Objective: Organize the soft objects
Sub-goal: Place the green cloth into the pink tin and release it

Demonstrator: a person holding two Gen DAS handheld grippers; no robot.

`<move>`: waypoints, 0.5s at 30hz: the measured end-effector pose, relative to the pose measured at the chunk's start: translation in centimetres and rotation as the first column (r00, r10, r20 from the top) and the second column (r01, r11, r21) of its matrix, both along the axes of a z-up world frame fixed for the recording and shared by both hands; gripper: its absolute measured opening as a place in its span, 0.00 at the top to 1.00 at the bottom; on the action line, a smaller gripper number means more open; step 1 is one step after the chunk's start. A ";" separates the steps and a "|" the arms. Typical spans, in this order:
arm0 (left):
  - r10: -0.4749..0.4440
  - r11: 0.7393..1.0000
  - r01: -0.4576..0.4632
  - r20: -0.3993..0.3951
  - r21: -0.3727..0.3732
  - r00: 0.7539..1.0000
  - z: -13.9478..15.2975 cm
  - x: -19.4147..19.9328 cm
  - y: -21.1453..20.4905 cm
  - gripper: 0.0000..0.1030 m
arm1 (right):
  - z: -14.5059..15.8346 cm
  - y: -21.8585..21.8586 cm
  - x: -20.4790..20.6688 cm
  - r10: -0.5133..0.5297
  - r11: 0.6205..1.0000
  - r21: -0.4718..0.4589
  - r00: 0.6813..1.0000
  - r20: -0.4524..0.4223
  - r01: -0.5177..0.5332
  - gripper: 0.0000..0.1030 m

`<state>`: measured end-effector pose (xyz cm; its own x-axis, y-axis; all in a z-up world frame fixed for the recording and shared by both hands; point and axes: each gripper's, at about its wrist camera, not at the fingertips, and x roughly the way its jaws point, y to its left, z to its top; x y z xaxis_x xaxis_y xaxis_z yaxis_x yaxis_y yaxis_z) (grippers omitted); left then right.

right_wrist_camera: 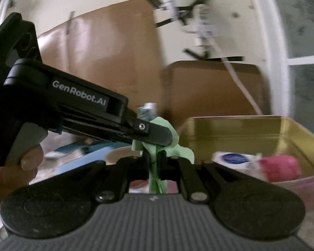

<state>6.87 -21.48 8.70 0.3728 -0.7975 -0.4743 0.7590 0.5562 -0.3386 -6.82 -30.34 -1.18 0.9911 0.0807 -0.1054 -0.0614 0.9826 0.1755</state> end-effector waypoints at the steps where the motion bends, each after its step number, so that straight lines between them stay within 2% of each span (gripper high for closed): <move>1: -0.002 1.000 0.002 -0.001 0.010 1.000 -0.2 0.4 -0.9 0.77 | -0.1 -0.7 0.3 -0.014 1.000 0.010 1.000 -0.004 0.014 0.91; 4: 0.020 0.999 -0.019 -0.019 0.038 1.000 -1.0 1.8 -2.8 0.77 | -0.7 -2.3 1.4 -0.042 0.999 0.019 0.999 -0.025 0.043 0.91; 6: 0.043 0.997 -0.042 -0.016 0.061 0.999 -1.5 2.6 -3.6 0.71 | -1.1 -2.8 2.6 -0.053 0.998 0.016 0.998 -0.045 0.054 0.90; 8: 0.070 0.995 -0.068 -0.022 0.077 0.997 -1.9 3.4 -3.8 0.57 | -1.5 -3.1 3.7 -0.058 0.998 0.011 0.996 -0.060 0.059 0.87; 9: 0.091 0.993 -0.089 -0.025 0.080 0.996 -2.1 3.7 -3.9 0.54 | -1.7 -3.3 4.4 -0.061 0.998 0.011 0.996 -0.072 0.062 0.86; 11: 0.115 0.990 -0.112 -0.029 0.081 0.993 -2.3 4.1 -3.6 0.52 | -2.1 -3.6 5.5 -0.060 0.998 0.017 0.993 -0.100 0.062 0.78; 13: 0.124 0.990 -0.121 -0.031 0.075 0.992 -2.4 4.2 -3.0 0.50 | -2.3 -3.9 5.6 -0.067 0.997 0.034 0.992 -0.108 0.071 0.57; 15: 0.137 0.988 -0.135 -0.017 0.074 0.990 -2.2 4.0 -2.4 0.47 | -2.3 -3.8 5.1 -0.065 0.997 0.045 0.994 -0.088 0.069 0.52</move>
<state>10.89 -23.89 6.45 0.4646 -0.7034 -0.5380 0.6674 0.6774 -0.3093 -1.72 -34.11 -3.51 0.9818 0.0214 -0.1889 0.0220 0.9742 0.2245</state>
